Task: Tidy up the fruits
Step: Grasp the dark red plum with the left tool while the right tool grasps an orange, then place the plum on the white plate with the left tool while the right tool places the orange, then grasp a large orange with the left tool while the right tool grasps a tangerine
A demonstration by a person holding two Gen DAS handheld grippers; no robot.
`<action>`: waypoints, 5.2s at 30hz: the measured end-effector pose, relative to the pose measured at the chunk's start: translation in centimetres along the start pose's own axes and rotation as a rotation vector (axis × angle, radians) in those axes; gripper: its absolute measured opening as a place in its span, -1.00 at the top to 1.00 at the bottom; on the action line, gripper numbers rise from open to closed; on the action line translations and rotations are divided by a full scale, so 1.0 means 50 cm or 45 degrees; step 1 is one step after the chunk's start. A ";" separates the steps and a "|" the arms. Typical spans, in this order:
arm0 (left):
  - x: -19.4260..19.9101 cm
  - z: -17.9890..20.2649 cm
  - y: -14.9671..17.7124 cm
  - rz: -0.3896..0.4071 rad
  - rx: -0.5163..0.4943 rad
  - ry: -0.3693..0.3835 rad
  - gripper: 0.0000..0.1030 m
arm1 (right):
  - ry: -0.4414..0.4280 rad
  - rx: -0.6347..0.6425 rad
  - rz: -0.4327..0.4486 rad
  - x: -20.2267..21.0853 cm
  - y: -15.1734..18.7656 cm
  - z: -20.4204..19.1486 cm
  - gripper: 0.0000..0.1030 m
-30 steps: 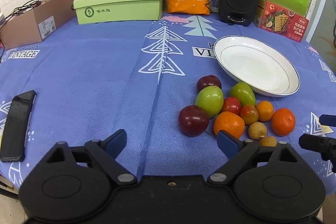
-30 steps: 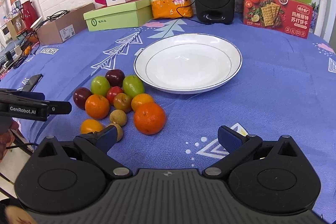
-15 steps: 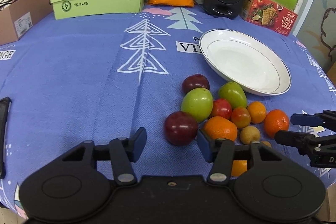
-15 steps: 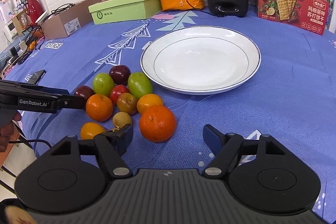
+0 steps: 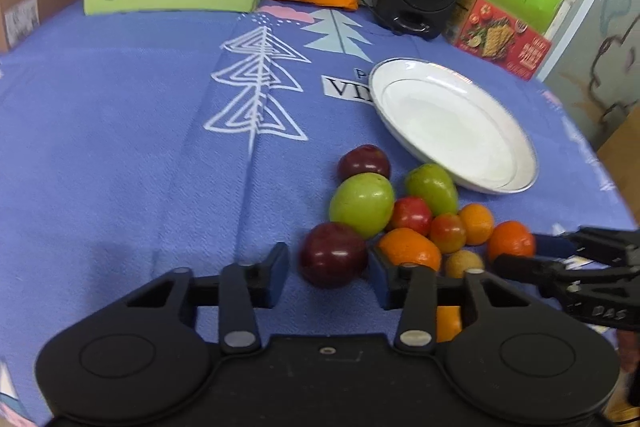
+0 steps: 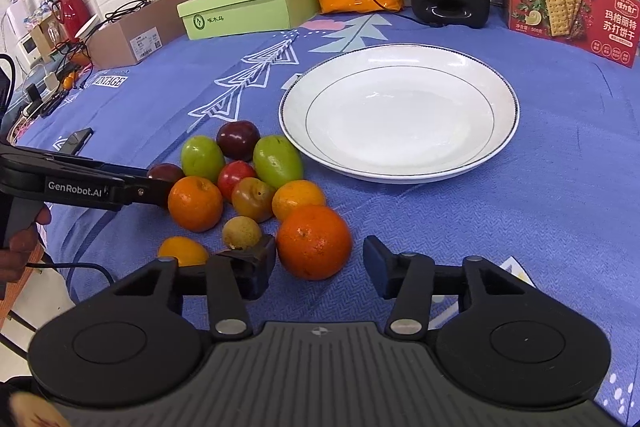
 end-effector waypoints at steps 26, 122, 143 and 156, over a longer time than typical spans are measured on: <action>-0.035 0.152 -0.201 0.194 -0.269 0.124 -0.55 | 0.172 -0.065 0.239 0.010 -0.142 0.098 -0.38; 0.056 0.080 0.059 0.085 -0.123 -0.139 -1.00 | 0.036 0.073 0.188 0.037 0.008 -0.035 -1.00; -0.031 0.094 0.015 -0.030 -0.125 -0.009 -0.78 | -0.049 0.208 0.092 -0.040 -0.022 -0.021 -0.60; -0.045 0.090 0.016 -0.056 -0.121 -0.004 -0.67 | -0.129 0.239 0.082 -0.047 -0.021 -0.022 -0.20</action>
Point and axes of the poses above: each gripper's, at about its wrist camera, not at the fingertips, and x roughly against the way its jaws point, z to its right, y to its underside, the point moved 5 cm from there along -x, roughly the way its jaws point, and after that the axes turned 9 degrees about y, right-handed, at the moved point
